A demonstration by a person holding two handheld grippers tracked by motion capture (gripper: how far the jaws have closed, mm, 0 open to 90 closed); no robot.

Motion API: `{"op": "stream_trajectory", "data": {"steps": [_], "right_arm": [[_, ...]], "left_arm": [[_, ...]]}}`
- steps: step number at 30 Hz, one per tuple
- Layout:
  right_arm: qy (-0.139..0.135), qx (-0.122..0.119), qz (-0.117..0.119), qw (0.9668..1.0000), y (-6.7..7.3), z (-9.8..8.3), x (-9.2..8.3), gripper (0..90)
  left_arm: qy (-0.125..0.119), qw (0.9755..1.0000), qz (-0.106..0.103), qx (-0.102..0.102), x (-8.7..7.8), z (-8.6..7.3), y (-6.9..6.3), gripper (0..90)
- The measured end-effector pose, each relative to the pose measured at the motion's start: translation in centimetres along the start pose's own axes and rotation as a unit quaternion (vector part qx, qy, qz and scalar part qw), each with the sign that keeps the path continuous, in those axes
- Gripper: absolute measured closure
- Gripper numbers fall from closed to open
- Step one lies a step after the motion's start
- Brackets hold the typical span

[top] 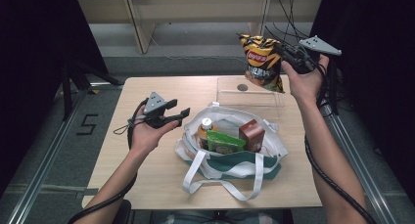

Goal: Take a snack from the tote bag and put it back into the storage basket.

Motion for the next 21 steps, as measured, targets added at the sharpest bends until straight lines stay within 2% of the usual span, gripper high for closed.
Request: {"op": "stream_trajectory", "data": {"steps": [6,7,8,21], "right_arm": [[0.005,-0.006,0.0,1.0,-0.5,-0.3,0.5,90.0],[0.005,0.002,-0.003,1.0,-0.5,-0.3,0.6,90.0],[0.004,-0.005,-0.002,1.0,-0.6,-0.3,0.7,90.0],[0.013,0.009,-0.005,0.9999,-1.2,-0.7,1.7,90.0]], "left_arm": [[0.0,1.0,-0.001,-0.001,0.0,0.0,0.0,39.3],[0.0,1.0,-0.001,-0.001,0.0,0.0,0.0,39.3],[-0.001,1.0,-0.001,-0.001,0.0,0.0,0.0,39.3],[-0.002,1.0,-0.001,-0.002,-0.1,0.1,0.0,39.3]]}}
Point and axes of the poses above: each handheld gripper's, and its own axes: x roughly forward along the jaws, z roughly out of its top, y roughly to its left, the point moved 6 cm from there along x, roughly forward along the jaws, and after that the axes turned 5 degrees about z, right-handed, at the moved point
